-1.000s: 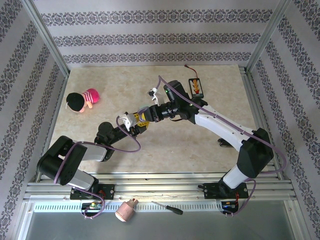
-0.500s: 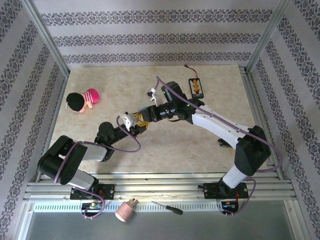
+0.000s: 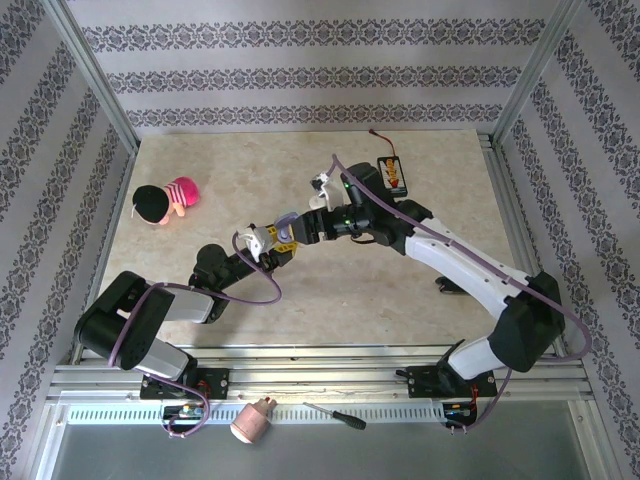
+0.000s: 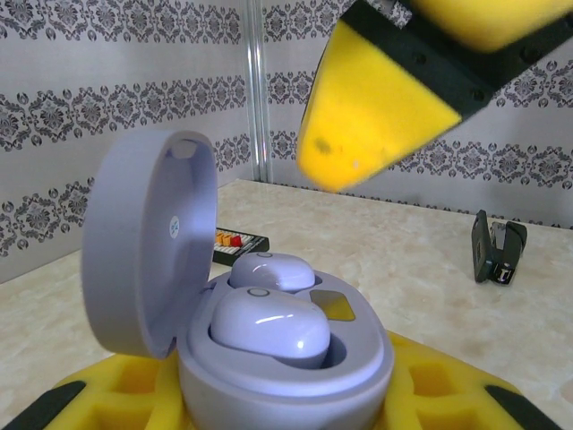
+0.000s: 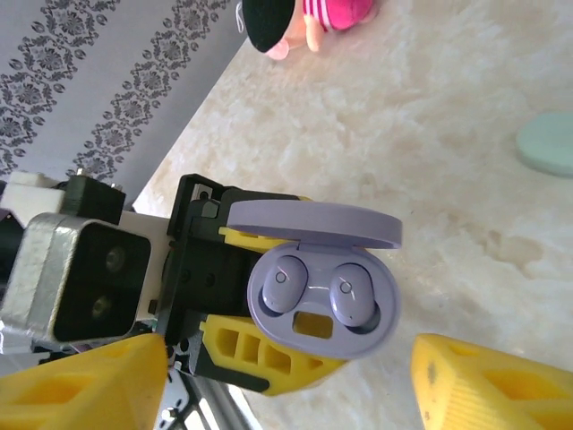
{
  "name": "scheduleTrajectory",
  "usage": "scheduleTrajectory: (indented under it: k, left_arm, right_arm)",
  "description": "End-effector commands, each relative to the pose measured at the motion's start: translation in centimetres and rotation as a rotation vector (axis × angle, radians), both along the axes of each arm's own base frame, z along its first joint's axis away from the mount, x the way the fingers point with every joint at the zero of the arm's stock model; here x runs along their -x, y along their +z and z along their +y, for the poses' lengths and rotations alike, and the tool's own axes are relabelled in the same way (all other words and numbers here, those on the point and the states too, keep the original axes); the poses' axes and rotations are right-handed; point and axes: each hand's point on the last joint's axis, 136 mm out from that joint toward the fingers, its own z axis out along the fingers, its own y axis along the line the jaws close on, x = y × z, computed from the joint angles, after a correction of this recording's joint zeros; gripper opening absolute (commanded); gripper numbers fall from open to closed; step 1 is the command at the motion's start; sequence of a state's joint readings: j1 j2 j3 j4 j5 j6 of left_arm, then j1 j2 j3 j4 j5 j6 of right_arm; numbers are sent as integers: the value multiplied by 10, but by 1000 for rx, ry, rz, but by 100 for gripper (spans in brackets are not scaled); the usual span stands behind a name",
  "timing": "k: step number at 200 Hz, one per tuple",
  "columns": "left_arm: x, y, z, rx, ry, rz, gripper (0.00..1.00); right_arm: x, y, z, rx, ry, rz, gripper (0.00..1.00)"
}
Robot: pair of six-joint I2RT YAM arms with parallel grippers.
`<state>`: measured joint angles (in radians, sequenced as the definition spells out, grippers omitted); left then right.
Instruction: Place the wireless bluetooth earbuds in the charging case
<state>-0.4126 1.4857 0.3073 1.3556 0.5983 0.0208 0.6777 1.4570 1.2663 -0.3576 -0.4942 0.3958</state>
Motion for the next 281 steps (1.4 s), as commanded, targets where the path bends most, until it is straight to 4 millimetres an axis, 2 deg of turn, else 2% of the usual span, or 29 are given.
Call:
scheduleTrajectory:
  k: [1, 22, 54, 87, 123, 166, 197, 237, 281]
  left_arm:
    - [8, 19, -2, 16, -16, -98, 29]
    - [10, 16, -3, 0, -20, -108, 29]
    - [14, 13, -4, -11, -35, -111, 29]
    - [18, 13, -7, -11, -65, -113, 29]
    - [21, 19, -6, -12, -67, -135, 29]
    - [23, 20, -5, -11, -66, -140, 29]
    - [19, 25, -2, 10, -40, -121, 29]
    - [13, 24, 0, 7, -12, -99, 29]
    - [15, 28, 0, 27, -20, -104, 29]
  right_arm:
    - [0, 12, -14, 13, -27, -76, 79]
    - [-7, 20, -21, 20, -63, -107, 85]
    - [-30, 23, -26, 23, -135, -83, 86]
    - [-54, 15, -21, 32, -179, -31, 86]
    - [-65, -1, -11, 46, -173, 21, 83]
    - [-65, -14, -3, 61, -136, 59, 83]
    - [-55, -22, -3, 59, -106, 80, 83]
    - [-39, -19, -7, 46, -81, 72, 82]
    - [-31, -3, -7, -67, -75, 118, 82]
